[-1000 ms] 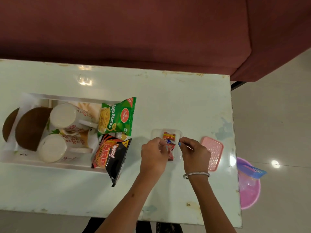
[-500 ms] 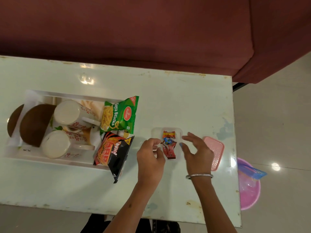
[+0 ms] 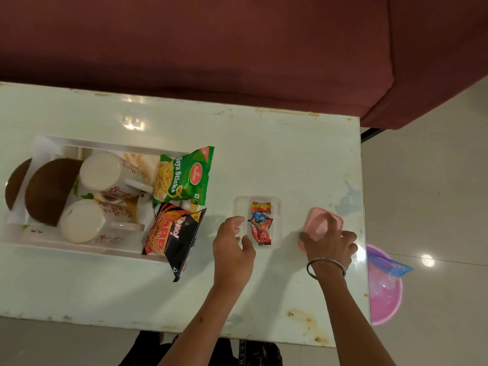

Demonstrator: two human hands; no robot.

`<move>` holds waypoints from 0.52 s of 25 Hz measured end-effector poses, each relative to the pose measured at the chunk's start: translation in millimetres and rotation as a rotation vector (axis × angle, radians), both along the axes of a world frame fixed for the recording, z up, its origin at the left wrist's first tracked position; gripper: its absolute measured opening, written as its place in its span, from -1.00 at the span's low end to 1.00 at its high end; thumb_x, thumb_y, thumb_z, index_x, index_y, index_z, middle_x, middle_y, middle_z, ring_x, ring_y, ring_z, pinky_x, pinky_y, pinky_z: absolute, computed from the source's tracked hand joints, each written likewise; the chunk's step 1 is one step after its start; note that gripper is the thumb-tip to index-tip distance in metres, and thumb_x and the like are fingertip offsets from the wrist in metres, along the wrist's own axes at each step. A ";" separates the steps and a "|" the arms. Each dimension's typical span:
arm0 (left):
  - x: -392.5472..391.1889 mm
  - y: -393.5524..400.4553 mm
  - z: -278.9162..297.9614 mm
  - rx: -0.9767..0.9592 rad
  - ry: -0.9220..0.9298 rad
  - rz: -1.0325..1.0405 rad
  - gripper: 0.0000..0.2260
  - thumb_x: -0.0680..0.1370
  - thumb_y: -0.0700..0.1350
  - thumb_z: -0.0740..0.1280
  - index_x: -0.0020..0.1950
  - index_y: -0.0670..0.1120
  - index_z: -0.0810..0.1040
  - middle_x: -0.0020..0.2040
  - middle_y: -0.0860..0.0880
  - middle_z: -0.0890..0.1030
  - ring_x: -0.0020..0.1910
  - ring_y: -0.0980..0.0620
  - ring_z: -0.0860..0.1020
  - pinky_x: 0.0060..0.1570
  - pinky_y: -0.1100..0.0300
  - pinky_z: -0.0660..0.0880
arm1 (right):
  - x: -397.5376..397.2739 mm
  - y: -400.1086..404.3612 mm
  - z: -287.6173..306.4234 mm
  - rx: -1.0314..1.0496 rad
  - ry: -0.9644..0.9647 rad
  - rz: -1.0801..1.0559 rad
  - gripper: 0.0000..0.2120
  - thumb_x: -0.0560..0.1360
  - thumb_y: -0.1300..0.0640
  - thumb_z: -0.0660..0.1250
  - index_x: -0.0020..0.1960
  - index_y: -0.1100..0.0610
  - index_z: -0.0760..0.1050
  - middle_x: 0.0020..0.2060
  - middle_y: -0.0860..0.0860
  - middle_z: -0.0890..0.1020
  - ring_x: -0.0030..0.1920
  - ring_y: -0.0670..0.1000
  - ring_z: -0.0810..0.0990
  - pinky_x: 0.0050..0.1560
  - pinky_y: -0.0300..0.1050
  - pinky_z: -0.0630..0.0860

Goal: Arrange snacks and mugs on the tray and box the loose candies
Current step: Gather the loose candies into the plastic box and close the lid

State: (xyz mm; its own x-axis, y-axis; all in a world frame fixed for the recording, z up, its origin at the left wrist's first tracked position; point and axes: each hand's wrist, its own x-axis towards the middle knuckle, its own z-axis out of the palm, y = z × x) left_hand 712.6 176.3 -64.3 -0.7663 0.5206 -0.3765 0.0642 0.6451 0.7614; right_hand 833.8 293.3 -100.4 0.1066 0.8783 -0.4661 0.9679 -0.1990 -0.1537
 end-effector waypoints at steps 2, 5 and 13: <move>0.5 -0.2 -0.9 -0.012 -0.044 0.018 -0.68 0.50 -0.33 0.28 0.23 -0.13 0.45 0.14 -0.08 0.56 0.04 0.07 0.50 0.00 0.26 0.46 | 0.2 5.4 2.3 -0.013 0.029 -0.035 -0.26 0.25 -0.12 0.48 0.32 0.00 0.23 0.13 0.21 0.35 0.15 0.29 0.37 0.07 0.12 0.43; -0.6 0.7 -1.6 -0.044 -0.113 0.025 -0.66 0.52 -0.34 0.25 0.27 -0.12 0.43 0.20 -0.06 0.55 0.07 0.11 0.48 0.03 0.31 0.42 | -3.2 13.2 13.7 -0.050 0.227 -0.167 -0.24 0.23 -0.08 0.50 0.33 -0.02 0.23 0.15 0.24 0.38 0.15 0.30 0.42 0.05 0.08 0.43; -5.0 -0.8 -6.0 -0.044 -0.199 0.046 -0.66 0.55 -0.37 0.14 0.27 -0.15 0.48 0.19 -0.09 0.59 0.17 -0.01 0.54 0.15 0.27 0.40 | -50.6 -38.9 38.6 0.070 0.393 0.052 -0.14 0.11 -0.10 0.54 0.30 0.12 0.28 0.08 0.17 0.49 0.09 0.20 0.45 0.10 0.02 0.39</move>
State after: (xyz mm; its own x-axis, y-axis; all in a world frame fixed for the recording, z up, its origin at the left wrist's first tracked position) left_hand 707.6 175.5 -70.4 -0.6974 0.4662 -0.5444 -0.1150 0.6769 0.7270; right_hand 783.2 254.4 -61.8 -0.1132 0.9089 -0.4013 0.8409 -0.1275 -0.5259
